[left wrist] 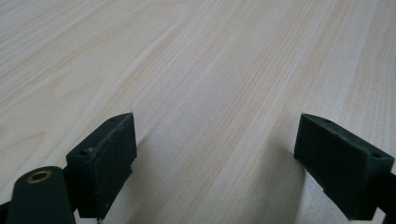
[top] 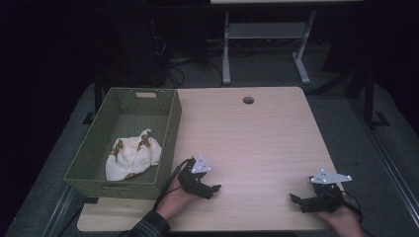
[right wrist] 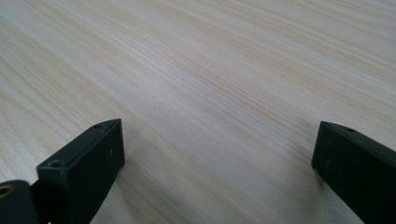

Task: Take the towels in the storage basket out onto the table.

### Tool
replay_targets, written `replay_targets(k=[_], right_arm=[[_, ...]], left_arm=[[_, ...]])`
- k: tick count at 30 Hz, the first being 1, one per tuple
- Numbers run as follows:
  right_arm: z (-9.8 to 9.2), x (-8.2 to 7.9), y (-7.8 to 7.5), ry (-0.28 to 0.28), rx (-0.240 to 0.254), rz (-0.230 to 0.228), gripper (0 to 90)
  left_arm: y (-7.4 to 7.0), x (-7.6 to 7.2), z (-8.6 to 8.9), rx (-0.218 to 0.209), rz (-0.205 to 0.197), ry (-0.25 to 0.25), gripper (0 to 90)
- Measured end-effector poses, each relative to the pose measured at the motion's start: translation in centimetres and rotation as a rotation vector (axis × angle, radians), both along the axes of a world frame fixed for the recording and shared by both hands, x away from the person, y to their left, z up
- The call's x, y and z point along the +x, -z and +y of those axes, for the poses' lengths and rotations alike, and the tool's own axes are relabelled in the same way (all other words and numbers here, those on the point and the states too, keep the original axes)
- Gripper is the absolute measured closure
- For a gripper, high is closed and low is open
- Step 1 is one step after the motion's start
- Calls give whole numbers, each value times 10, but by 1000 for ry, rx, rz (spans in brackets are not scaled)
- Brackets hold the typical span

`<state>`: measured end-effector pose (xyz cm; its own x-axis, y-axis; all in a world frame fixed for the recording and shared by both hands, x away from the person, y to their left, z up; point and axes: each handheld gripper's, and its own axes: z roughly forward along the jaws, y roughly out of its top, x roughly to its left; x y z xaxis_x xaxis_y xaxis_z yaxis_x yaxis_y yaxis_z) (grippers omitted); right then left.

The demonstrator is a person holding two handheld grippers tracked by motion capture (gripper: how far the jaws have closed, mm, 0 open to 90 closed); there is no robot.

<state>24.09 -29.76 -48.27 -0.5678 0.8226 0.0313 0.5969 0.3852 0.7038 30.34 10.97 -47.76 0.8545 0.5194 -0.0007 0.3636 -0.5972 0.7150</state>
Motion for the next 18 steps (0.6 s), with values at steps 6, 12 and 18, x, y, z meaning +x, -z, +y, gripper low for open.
replay_targets(k=[6, 12, 18], right_arm=[[0, 0, 0, 0, 0, 0, 22], [0, 0, 0, 0, 0, 0, 22], [0, 0, 0, -3, -2, -1, 22]], left_arm=[[-2, 1, -1, 15, 11, 2, 123], [-5, 4, -2, 46, 31, 0, 129], [-9, 4, -2, 50, 35, -1, 129]])
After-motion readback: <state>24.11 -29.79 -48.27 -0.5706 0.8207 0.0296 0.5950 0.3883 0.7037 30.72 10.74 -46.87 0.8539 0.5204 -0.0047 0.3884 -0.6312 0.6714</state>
